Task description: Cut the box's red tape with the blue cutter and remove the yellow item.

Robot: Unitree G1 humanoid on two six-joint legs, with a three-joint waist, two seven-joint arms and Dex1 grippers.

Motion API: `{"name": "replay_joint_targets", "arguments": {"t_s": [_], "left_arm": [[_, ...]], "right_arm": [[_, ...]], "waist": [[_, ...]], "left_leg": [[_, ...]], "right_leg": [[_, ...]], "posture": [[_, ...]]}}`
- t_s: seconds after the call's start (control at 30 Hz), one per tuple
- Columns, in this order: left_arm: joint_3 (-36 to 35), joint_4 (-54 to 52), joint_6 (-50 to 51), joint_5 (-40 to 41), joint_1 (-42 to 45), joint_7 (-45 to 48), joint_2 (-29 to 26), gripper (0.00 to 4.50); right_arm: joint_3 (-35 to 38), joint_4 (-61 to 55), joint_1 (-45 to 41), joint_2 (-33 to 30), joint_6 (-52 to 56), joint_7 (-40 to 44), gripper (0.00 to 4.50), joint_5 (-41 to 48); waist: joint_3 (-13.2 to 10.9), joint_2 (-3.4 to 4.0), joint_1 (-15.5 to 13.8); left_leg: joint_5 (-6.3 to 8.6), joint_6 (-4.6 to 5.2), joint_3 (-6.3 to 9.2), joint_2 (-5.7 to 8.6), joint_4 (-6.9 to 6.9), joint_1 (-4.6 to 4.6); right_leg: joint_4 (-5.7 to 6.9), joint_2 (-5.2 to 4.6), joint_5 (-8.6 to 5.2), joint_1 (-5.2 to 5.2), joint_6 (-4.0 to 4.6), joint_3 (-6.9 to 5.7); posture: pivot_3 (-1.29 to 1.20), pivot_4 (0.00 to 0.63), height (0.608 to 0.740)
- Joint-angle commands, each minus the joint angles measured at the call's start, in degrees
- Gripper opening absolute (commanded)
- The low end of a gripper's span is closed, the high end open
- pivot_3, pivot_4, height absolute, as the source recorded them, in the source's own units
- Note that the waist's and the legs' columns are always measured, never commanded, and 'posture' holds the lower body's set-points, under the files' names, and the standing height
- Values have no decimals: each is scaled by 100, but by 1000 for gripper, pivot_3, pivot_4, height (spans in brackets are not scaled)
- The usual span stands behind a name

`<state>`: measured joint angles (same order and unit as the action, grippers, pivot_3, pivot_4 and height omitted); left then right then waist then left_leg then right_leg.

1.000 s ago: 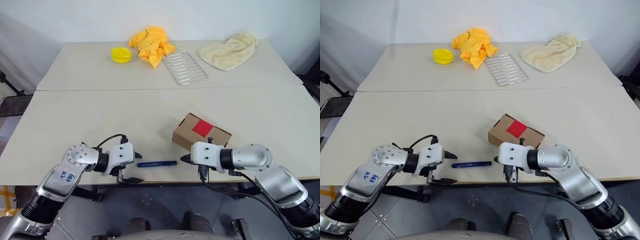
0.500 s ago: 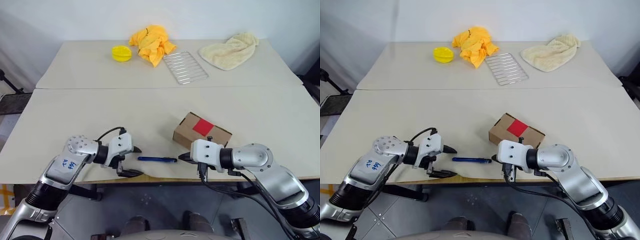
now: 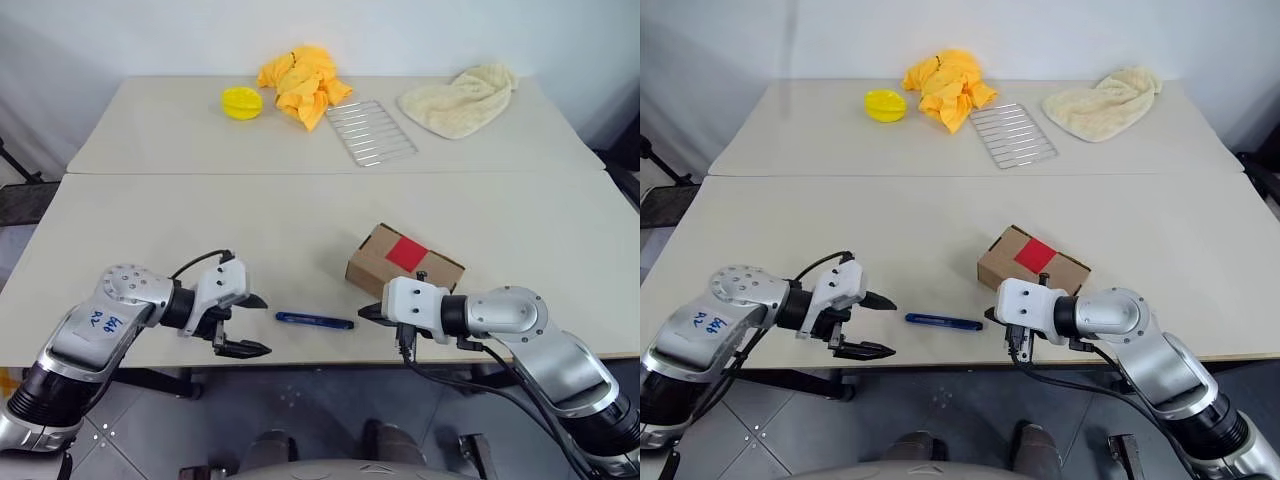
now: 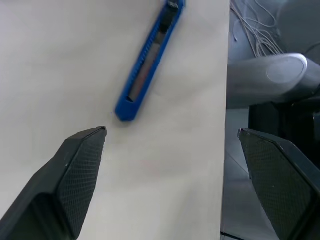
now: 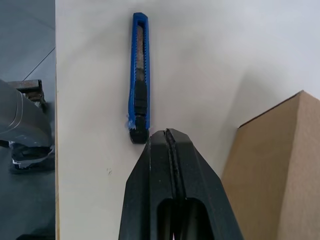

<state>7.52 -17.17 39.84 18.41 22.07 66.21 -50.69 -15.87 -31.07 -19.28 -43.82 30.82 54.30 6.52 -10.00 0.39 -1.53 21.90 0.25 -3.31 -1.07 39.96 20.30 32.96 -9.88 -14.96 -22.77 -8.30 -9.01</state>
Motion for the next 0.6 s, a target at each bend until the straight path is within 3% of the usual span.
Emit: {"name": "replay_joint_targets", "arguments": {"t_s": [0.03, 0.6], "left_arm": [[17, 103, -325, -49, 211, -131, 195, 4470], [1107, 1474, -2118, -1016, 663, 220, 897, 4470]], "right_arm": [[89, -112, -28, -20, -66, -38, 0, 8], [200, -507, 229, -183, 233, -168, 0, 39]], "waist": [[-2, -4, 2], [-2, -4, -6]], "left_leg": [[0, 0, 0, 0, 1, 1], [0, 0, -3, 1, 6, 1]], "right_leg": [[0, 0, 0, 0, 0, 0], [1, 2, 1, 0, -2, 1]], "posture": [[0, 150, 740], [0, 150, 740]]}}
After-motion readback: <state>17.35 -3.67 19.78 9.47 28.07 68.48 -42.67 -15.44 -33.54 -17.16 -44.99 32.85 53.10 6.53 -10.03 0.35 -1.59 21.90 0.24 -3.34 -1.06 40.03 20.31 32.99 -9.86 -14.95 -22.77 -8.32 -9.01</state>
